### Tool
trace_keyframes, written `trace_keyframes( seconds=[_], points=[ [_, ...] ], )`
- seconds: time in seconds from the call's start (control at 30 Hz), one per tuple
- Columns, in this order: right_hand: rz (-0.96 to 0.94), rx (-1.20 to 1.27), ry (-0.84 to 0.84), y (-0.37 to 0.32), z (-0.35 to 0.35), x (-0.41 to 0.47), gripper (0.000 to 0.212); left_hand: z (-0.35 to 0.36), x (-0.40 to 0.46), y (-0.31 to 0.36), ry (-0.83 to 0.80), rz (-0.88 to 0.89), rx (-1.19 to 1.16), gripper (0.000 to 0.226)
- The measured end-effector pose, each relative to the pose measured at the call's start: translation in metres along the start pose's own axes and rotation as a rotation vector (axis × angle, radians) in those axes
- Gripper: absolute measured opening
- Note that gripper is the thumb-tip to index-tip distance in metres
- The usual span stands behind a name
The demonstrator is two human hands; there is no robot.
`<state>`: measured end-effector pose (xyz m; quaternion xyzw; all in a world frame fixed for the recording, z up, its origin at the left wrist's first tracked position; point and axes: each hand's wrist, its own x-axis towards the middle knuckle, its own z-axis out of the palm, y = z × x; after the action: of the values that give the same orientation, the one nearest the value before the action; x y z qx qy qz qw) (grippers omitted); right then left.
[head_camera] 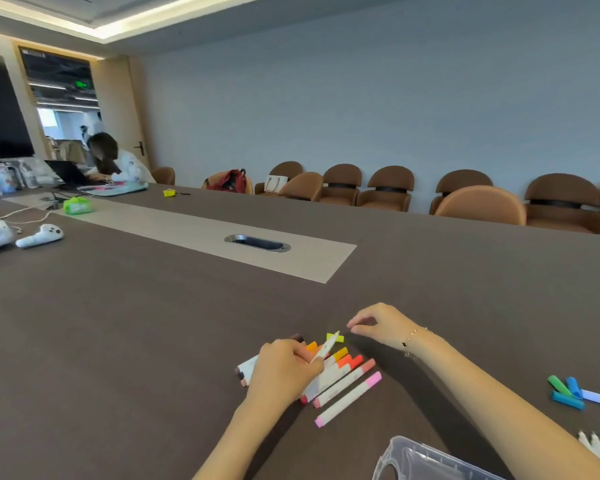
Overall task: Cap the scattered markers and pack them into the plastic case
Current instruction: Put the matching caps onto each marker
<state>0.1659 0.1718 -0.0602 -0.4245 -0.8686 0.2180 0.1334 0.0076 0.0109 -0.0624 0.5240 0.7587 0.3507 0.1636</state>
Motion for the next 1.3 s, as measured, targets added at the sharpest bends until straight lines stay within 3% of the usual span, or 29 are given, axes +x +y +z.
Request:
trace_keyframes(
  seconds=[0.17,0.3,0.37,0.47,0.57,0.67,0.93,1.07,1.3],
  points=[
    [-0.079,-0.024,-0.07,-0.017,0.031,0.016,0.023,-0.003,0.009,-0.014,0.037,-0.03,-0.026,0.023],
    [-0.026,-0.095,0.017,-0.012,0.033,0.014,0.017,0.005,0.01,-0.011,0.053,0.003,-0.08,0.018],
    [0.033,0.052,0.096,-0.006,0.025,0.004,0.014,0.009,0.009,-0.008,0.041,0.02,-0.124,0.016],
    [0.091,0.467,0.228,0.001,0.01,-0.024,0.022,0.014,0.003,-0.003,-0.016,0.059,-0.147,0.02],
    [0.135,0.874,0.266,-0.002,0.0,-0.054,0.021,0.026,-0.005,0.002,-0.072,0.128,-0.117,0.016],
    [0.182,1.069,0.254,-0.004,-0.001,-0.072,0.02,0.033,-0.013,0.008,-0.097,0.165,-0.059,0.016],
    [0.2,1.063,0.304,0.0,0.003,-0.081,0.021,0.034,-0.02,0.014,-0.113,0.18,-0.015,0.013],
    [0.18,1.005,0.197,0.008,-0.004,-0.084,0.021,0.034,-0.02,0.013,-0.121,0.172,-0.015,0.01],
    [0.163,0.814,0.188,0.016,-0.002,-0.085,0.016,0.036,-0.021,0.016,-0.127,0.163,-0.008,0.009]
  ],
)
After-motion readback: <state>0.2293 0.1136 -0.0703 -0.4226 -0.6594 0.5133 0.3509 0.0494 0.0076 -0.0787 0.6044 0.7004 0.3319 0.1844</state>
